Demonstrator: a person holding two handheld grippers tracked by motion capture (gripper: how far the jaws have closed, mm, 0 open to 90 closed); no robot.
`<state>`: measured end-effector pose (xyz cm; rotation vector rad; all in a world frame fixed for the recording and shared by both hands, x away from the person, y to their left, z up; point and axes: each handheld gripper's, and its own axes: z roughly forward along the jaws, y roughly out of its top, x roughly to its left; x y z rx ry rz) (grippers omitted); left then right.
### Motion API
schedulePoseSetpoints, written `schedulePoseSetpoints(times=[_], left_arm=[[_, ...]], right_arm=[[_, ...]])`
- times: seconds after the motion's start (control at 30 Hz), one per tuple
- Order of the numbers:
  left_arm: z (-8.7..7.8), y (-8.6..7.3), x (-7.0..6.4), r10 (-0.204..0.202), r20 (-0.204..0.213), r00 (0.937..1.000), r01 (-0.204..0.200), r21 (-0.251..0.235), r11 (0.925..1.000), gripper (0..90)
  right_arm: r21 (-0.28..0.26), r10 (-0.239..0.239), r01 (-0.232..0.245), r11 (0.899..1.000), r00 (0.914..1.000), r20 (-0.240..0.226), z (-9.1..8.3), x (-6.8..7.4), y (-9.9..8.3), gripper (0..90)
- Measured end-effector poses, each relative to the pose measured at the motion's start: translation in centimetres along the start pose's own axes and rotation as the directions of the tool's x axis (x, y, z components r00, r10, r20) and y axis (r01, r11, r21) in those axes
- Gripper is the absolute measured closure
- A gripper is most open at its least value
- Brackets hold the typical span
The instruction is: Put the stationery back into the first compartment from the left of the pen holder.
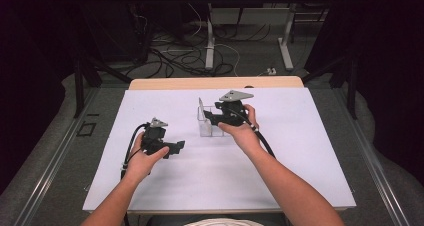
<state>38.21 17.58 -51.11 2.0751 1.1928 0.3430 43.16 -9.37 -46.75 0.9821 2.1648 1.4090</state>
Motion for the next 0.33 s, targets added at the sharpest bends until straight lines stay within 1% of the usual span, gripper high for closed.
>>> schedulePoseSetpoints(times=[0.03, 0.07, 0.1, 0.13, 0.2, 0.23, 0.27, 0.33], left_arm=[[-0.1, 0.0, 0.0, -0.006, 0.002, 1.0000, 0.006, -0.002, 1.0000, 10.7], [-0.2, 0.1, 0.1, -0.009, 0.000, 1.0000, 0.009, -0.004, 1.0000, 10.7], [-0.3, 0.1, 0.1, -0.015, 0.001, 0.9999, 0.015, -0.015, 0.9998, 10.7], [-0.4, 0.2, 0.1, -0.015, 0.000, 0.9999, 0.015, -0.018, 0.9997, 10.6], [-0.6, 0.3, 0.1, -0.027, 0.009, 0.9996, 0.027, -0.028, 0.9993, 10.2], [-0.6, 0.3, 0.2, -0.020, 0.003, 0.9998, 0.020, -0.034, 0.9992, 9.9], [-0.6, 0.3, 0.1, -0.022, 0.008, 0.9997, 0.022, -0.029, 0.9993, 9.5], [-0.6, 0.3, 0.1, -0.017, 0.014, 0.9998, 0.018, -0.037, 0.9991, 7.8]], right_arm=[[-0.011, -0.005, 0.005, 1.000, 0.9999, 0.009, -0.3, 0.0, -0.1, 37.8], [-0.010, 0.002, -0.001, 1.000, 0.9999, 0.013, -0.7, 0.0, -0.2, 34.8], [0.003, 0.000, 0.000, 1.000, 1.0000, 0.006, -1.1, 0.0, -0.2, 31.9], [0.016, 0.007, -0.007, 1.000, 1.0000, 0.007, -1.4, 0.0, -0.3, 28.9], [0.028, 0.009, -0.010, 1.000, 0.9999, 0.012, -2.2, 0.0, -0.5, 24.3], [0.030, 0.008, -0.009, 1.000, 0.9996, 0.026, -2.7, 0.1, -0.7, 21.2], [0.030, 0.009, -0.010, 0.999, 0.9995, 0.031, -3.0, 0.1, -0.8, 18.5], [0.038, 0.027, -0.028, 0.999, 0.9991, 0.034, -3.8, 0.0, -1.3, 15.8]])
